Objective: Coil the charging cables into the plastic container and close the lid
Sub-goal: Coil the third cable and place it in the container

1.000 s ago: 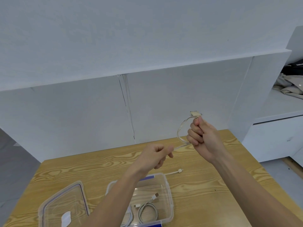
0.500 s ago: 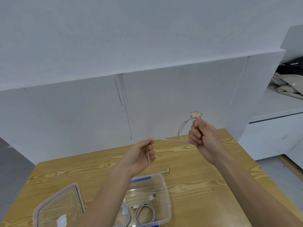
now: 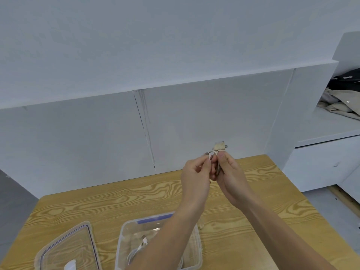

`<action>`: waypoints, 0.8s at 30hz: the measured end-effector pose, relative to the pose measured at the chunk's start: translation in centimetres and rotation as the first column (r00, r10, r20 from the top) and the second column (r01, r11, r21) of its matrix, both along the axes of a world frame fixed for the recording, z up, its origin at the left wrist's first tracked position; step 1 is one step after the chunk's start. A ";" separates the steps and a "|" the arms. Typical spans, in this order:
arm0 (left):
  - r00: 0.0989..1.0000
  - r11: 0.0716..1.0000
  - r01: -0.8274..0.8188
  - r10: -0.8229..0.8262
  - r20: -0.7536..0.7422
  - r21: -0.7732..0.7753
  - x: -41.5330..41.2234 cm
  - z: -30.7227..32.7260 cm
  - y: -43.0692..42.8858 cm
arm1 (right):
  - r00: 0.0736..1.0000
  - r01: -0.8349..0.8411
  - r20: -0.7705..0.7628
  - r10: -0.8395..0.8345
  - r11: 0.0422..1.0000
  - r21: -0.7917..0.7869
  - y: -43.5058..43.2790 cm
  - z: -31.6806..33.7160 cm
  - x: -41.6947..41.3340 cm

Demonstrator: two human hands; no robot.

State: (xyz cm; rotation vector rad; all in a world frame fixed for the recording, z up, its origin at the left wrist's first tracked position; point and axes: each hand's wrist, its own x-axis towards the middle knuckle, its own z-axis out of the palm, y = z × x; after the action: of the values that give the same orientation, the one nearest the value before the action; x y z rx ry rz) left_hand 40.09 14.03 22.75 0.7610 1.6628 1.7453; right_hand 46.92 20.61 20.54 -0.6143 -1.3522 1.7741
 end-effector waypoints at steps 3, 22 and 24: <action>0.993 0.994 -0.111 0.111 -0.025 0.014 0.4 -0.1 0.3 | 1.000 0.013 0.014 -0.013 1.000 0.016 -0.3 -0.1 -0.2; 0.930 0.986 -0.146 0.164 -0.328 0.081 1.4 -1.9 -0.5 | 0.977 0.002 -0.202 -0.074 0.943 -0.334 0.0 1.2 -0.6; 0.939 0.995 -0.094 0.103 -0.328 0.042 0.7 -2.8 -1.0 | 0.963 -0.010 -0.256 -0.082 0.941 -0.339 0.6 1.7 -0.2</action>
State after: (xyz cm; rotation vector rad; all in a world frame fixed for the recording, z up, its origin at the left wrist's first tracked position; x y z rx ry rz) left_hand 40.80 12.98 19.95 1.0461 1.9291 1.7845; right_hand 46.75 21.23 22.20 -0.5514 -0.8552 1.9958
